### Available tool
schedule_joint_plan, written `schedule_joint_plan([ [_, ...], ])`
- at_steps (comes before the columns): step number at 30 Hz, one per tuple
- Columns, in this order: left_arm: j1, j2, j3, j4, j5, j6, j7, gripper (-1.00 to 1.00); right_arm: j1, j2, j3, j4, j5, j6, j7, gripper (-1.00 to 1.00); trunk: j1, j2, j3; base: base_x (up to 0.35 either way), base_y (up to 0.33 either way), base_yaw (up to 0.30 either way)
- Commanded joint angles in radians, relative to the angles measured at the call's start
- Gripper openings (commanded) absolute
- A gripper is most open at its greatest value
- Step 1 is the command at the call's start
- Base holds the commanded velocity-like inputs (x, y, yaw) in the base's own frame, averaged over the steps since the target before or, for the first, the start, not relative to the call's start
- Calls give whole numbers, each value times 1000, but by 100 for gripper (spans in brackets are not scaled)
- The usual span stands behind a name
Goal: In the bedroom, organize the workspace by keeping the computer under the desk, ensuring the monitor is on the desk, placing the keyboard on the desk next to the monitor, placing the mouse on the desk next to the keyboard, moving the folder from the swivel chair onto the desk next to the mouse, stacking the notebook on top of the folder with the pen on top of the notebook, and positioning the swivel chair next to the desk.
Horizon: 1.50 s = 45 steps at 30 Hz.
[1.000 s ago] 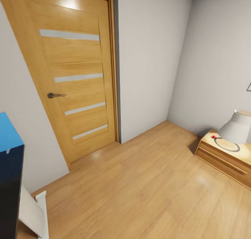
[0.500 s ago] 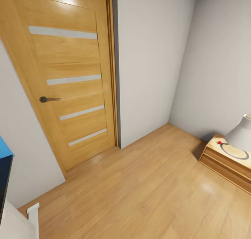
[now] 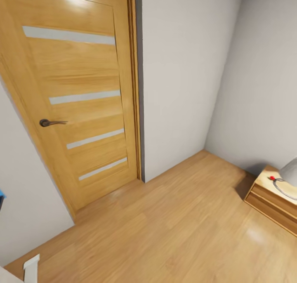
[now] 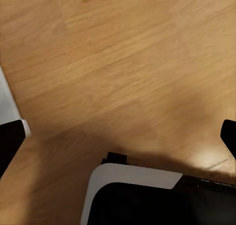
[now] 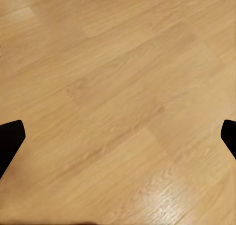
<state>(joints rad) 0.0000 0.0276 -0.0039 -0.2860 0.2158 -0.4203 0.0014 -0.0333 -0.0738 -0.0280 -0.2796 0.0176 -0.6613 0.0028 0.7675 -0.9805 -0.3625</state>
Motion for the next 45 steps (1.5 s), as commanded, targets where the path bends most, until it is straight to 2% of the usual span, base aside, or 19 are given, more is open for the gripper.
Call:
schedule_joint_plan([
  [1, 0, 0, -1, -1, 4, -2, 0, 100, 0, 0, -3, 0, 2, -3, 0, 100, 1, -1, -1, 332, -5, 173],
  [23, 0, 0, -1, -1, 5, 1, 0, 100, 0, 0, -3, 0, 1, -3, -1, 100, 1, -1, -1, 296, -128, 262],
  [45, 0, 1, 1, 1, 5, 2, 2, 100, 0, 2, -4, 0, -4, -3, -3, 100, 1, -1, -1, 36, -224, 284],
])
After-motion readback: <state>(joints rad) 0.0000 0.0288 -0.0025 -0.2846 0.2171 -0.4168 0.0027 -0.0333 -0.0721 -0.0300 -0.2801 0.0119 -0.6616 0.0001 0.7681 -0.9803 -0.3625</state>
